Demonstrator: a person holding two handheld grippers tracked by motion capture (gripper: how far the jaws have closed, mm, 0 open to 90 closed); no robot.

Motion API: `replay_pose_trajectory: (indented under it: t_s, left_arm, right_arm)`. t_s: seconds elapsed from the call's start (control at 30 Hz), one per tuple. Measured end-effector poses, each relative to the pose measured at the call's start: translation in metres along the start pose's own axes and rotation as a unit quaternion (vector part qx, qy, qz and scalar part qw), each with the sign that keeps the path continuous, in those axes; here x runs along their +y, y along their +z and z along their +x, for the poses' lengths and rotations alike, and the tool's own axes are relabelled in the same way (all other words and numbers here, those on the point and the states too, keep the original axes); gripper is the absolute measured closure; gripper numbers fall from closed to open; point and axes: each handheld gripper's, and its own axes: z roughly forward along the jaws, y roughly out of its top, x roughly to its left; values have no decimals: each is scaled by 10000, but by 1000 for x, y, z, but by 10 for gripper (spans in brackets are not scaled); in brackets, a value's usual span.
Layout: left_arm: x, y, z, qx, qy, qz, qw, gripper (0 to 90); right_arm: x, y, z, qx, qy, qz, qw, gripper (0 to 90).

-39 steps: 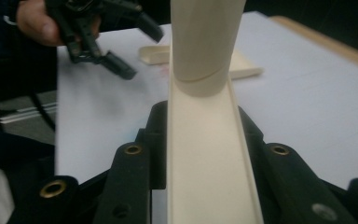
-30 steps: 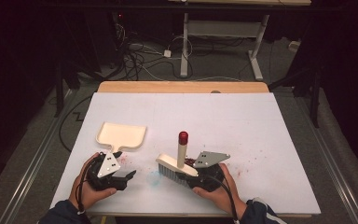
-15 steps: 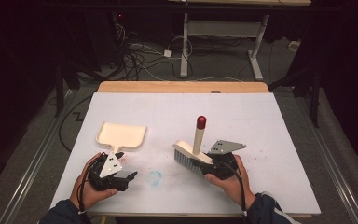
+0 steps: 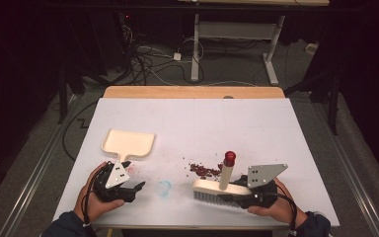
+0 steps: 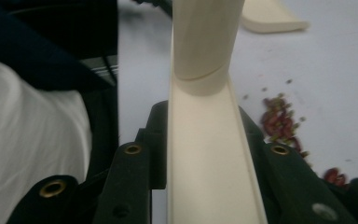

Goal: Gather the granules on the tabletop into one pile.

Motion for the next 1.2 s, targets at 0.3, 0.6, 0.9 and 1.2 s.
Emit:
replay_pose_trajectory:
  t_s: [0.3, 0.6, 0.9, 1.2]
  left_arm:
    - [0, 4, 0, -73, 38, 42, 10000, 195]
    - [-1, 4, 0, -71, 34, 57, 10000, 195]
    - [-2, 0, -1, -32, 42, 34, 10000, 195]
    - [0, 0, -2, -25, 60, 4, 10000, 195]
  right_arm:
    - [-18, 15, -30, 179, -55, -18, 9998, 670]
    - [-4, 35, -66, 136, -24, -104, 9999, 669]
    - [8, 17, -66, -554, 120, -390, 9976, 671]
    - [5, -17, -50, -2294, 386, -377, 9718, 670]
